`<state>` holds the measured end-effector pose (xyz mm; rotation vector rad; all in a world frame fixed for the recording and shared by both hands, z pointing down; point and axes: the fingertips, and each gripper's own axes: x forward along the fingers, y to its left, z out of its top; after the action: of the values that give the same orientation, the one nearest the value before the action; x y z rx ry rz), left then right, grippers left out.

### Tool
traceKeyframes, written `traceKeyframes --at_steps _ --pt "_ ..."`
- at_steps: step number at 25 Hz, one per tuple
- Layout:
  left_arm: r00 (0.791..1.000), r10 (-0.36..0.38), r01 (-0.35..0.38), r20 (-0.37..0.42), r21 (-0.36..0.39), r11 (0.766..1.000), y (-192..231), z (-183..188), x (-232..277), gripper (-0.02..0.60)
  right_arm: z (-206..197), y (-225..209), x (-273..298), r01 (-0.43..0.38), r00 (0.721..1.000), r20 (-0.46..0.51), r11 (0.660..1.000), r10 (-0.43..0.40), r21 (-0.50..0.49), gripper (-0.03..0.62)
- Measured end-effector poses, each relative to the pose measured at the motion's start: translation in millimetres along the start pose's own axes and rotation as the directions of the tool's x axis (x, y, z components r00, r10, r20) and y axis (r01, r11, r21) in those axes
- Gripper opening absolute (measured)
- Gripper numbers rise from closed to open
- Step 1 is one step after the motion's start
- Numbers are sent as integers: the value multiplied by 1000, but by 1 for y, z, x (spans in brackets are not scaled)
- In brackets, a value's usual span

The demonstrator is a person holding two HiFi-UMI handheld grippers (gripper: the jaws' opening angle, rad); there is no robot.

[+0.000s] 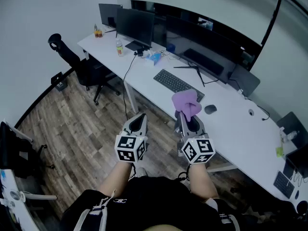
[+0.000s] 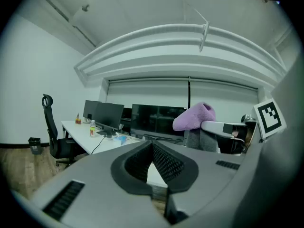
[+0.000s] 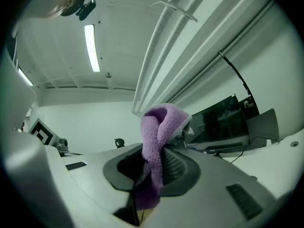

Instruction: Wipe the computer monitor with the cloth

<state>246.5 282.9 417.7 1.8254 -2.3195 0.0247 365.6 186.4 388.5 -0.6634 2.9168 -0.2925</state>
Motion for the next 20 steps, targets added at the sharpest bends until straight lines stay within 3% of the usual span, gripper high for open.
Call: traceKeyframes --at_steps 10,20 --pt "1000 -7 7 -2 -10 1000 30 3 6 12 -6 19 26 -10 1000 -2 1000 10 9 92" --pt "999 -50 50 1 -3 999 84 12 24 12 -17 37 79 47 999 -3 999 -47 6 94"
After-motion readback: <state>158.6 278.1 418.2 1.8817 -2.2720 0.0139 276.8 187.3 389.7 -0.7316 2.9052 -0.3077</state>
